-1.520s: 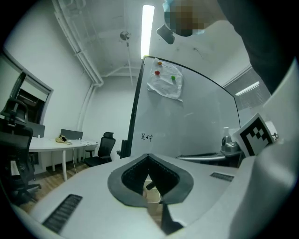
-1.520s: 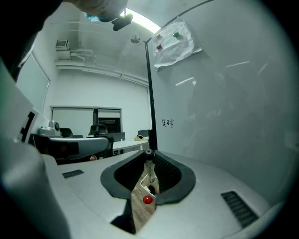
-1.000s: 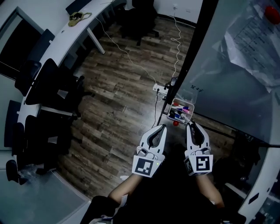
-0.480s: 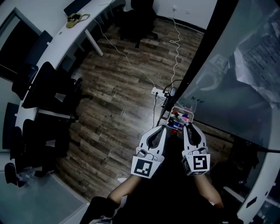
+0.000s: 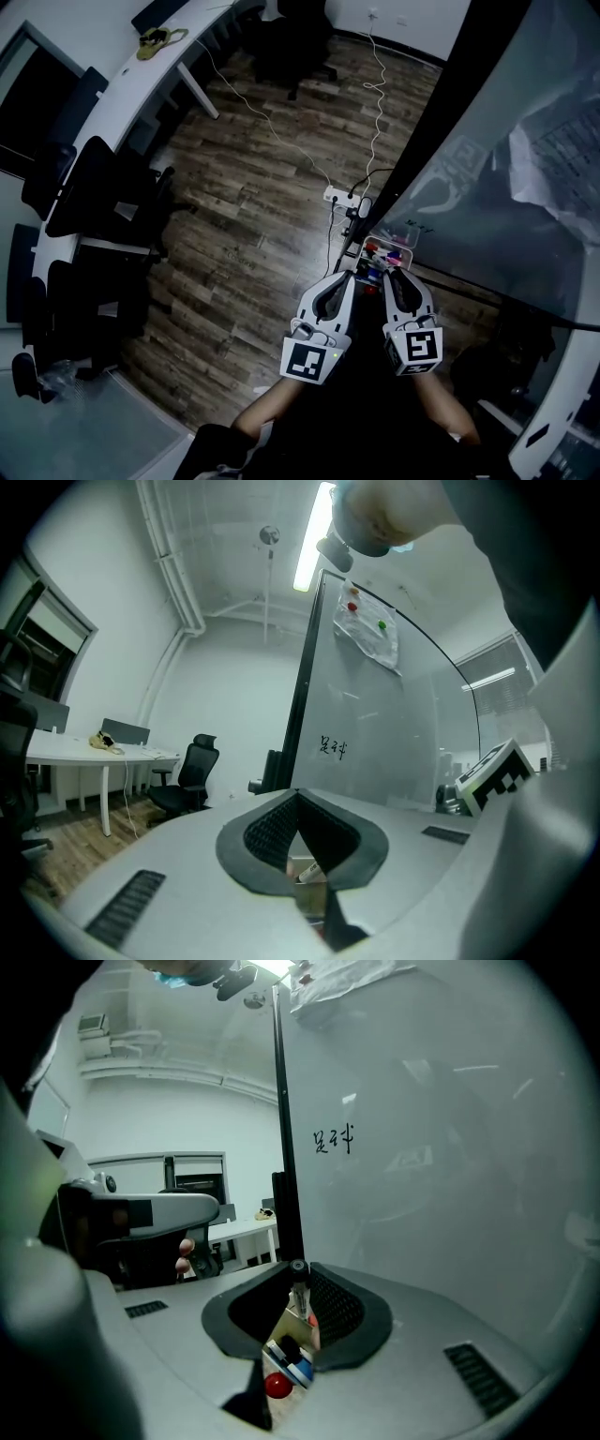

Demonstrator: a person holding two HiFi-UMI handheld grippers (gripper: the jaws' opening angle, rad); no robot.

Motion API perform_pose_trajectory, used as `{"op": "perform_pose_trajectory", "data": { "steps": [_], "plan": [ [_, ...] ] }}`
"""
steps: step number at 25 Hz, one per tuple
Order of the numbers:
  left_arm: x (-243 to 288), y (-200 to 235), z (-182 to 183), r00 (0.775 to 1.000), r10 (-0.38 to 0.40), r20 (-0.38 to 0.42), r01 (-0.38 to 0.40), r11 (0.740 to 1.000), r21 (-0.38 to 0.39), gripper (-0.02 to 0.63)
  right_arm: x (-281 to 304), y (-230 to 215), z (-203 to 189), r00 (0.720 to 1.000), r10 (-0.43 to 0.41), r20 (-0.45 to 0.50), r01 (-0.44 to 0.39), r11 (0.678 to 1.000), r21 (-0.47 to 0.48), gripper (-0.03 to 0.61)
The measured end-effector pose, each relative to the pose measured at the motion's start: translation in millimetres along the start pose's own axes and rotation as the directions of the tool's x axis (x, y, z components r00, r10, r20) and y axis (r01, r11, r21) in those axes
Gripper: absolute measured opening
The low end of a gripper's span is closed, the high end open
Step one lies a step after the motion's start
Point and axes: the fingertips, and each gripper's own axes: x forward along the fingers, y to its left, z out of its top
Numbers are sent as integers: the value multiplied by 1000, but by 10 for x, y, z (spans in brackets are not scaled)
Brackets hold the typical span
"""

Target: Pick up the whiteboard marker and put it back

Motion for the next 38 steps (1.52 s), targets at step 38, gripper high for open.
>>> {"op": "perform_pose_trajectory", "data": {
  "steps": [38],
  "plan": [
    [-32, -122, -18, 1000, -15, 7, 15, 1000, 19, 8, -127, 112, 18, 997, 44, 58, -43, 999, -11, 81]
  ]
}}
